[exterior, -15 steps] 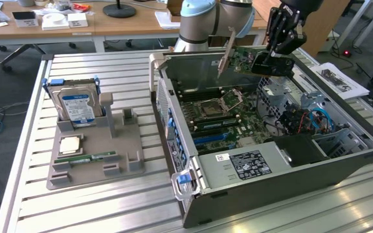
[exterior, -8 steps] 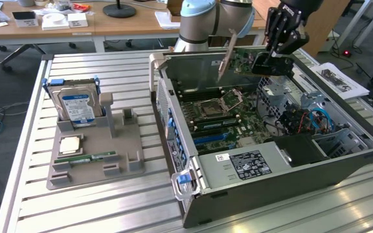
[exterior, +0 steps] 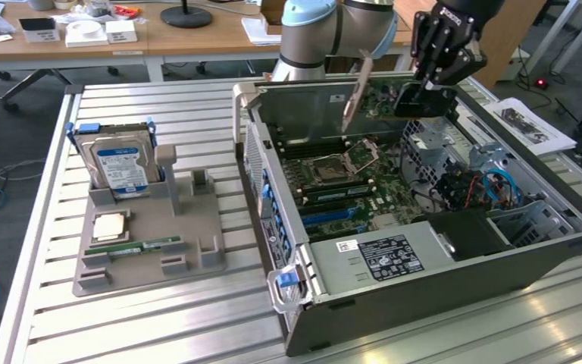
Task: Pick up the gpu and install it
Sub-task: 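Insert the gpu into the slot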
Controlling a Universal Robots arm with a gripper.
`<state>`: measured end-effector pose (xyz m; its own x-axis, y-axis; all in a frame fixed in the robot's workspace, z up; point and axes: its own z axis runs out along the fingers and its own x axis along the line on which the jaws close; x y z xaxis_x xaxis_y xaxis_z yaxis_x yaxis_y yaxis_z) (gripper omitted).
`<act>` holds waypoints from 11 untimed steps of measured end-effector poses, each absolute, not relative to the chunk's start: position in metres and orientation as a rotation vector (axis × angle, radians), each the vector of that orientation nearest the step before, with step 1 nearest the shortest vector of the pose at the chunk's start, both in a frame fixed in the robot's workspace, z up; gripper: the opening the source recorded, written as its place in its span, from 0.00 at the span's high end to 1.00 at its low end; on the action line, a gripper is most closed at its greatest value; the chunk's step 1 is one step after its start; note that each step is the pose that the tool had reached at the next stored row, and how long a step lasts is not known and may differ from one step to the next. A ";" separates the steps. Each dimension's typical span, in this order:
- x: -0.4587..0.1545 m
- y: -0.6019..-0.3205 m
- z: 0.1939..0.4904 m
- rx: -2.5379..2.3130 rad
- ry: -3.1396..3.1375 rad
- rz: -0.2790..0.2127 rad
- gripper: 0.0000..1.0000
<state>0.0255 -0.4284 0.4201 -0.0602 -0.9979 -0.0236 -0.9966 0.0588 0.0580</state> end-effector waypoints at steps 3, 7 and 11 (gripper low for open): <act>0.026 -0.428 0.420 2.186 -2.221 -0.090 0.73; 0.026 -0.428 0.420 2.251 -2.152 -0.089 0.73; 0.026 -0.428 0.420 2.313 -2.083 -0.088 0.73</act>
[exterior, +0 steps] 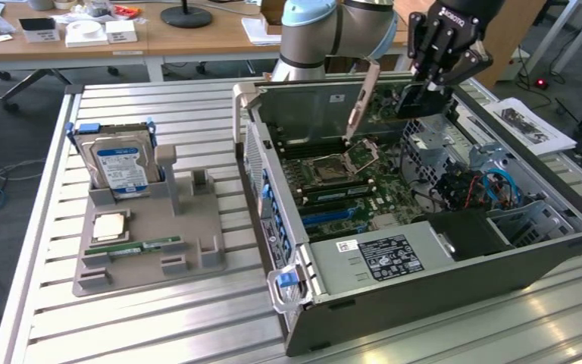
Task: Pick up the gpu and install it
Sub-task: 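Insert the gpu into the slot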
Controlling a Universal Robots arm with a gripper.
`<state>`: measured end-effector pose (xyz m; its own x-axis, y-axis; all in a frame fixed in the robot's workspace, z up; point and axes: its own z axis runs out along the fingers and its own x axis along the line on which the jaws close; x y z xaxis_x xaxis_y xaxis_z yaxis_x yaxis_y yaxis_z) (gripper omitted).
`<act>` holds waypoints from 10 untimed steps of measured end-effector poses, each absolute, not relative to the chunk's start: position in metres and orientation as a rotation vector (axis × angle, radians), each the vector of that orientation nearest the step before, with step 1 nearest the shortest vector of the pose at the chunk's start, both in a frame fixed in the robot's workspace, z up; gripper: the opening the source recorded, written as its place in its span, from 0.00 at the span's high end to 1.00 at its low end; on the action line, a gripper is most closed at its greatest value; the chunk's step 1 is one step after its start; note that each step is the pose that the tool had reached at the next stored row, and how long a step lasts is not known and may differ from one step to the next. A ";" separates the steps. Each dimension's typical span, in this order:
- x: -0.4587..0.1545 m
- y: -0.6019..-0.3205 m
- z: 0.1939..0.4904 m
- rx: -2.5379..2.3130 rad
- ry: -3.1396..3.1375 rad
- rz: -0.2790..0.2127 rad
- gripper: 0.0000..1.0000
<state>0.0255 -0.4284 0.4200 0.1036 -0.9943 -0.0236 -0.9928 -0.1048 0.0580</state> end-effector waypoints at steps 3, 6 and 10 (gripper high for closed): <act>0.026 -0.428 0.420 2.356 -2.032 -0.087 0.73; 0.026 -0.428 0.420 2.374 -2.011 -0.086 0.73; 0.026 -0.428 0.420 2.374 -2.011 -0.086 0.73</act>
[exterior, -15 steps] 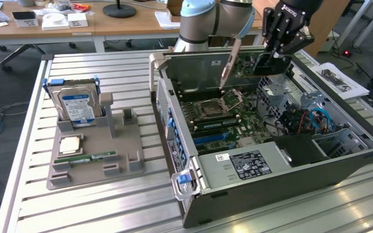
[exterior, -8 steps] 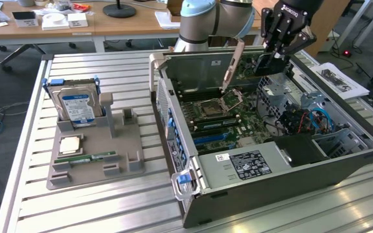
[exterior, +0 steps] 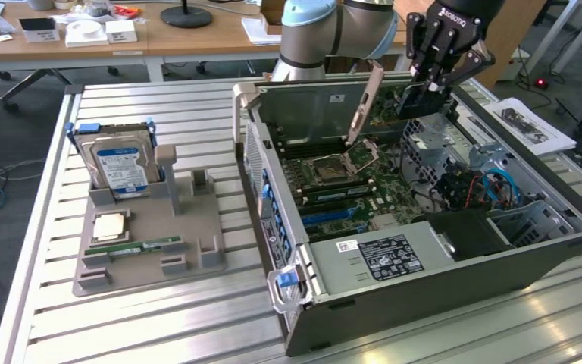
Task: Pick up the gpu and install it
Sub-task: 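Insert the gpu into the slot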
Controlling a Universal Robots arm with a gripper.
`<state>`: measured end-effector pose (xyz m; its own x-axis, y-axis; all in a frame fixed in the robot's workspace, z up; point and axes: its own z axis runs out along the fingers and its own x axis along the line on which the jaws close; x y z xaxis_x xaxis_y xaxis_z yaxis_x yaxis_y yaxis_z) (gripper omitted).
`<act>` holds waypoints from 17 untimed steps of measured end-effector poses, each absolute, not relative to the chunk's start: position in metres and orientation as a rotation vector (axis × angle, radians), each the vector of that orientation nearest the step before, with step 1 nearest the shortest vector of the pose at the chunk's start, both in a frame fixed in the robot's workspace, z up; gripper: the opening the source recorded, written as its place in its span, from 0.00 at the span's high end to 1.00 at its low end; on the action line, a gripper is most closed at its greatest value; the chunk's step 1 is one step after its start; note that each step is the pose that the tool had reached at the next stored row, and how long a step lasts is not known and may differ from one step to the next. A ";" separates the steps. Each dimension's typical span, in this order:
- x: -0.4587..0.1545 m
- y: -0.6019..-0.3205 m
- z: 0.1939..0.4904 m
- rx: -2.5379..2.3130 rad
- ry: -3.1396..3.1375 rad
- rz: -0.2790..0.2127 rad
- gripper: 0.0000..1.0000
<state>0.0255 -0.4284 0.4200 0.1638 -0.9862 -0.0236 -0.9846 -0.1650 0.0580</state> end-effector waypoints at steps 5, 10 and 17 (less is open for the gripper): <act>0.026 -0.428 0.420 2.376 -2.009 -0.086 0.73; 0.026 -0.428 0.420 2.378 -2.006 -0.086 0.73; 0.025 -0.428 0.418 2.295 -2.104 -0.088 0.73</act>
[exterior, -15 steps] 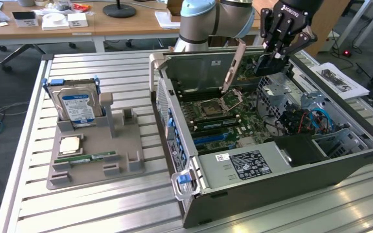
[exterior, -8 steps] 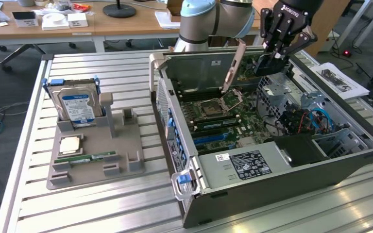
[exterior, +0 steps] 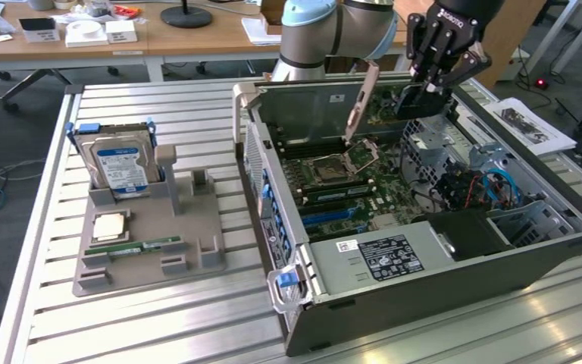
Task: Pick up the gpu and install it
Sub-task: 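Insert the gpu into the slot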
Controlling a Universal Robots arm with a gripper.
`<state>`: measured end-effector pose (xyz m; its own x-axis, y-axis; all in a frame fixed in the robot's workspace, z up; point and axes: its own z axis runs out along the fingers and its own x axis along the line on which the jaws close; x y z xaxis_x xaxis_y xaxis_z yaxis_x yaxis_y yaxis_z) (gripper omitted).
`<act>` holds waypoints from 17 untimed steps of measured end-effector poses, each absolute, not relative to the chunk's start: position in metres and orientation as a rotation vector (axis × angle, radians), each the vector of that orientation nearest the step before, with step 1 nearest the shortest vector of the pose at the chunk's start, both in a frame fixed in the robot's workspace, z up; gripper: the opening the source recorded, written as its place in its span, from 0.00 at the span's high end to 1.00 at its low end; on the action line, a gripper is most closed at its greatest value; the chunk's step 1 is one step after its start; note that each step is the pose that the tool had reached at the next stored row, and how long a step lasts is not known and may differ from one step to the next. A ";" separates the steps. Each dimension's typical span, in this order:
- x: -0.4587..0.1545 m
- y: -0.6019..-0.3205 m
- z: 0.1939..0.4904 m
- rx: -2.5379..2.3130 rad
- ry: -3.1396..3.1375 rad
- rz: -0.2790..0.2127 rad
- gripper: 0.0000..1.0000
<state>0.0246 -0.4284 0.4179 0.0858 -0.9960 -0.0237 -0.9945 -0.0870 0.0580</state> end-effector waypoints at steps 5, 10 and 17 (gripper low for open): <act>0.023 -0.428 0.413 2.248 -2.158 -0.087 0.73; 0.020 -0.428 0.407 2.230 -2.188 -0.076 0.73; 0.017 -0.428 0.405 2.230 -2.197 -0.067 0.73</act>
<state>0.0172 -0.4284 0.4048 0.0141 -0.9996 -0.0229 -0.9992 -0.0150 0.0375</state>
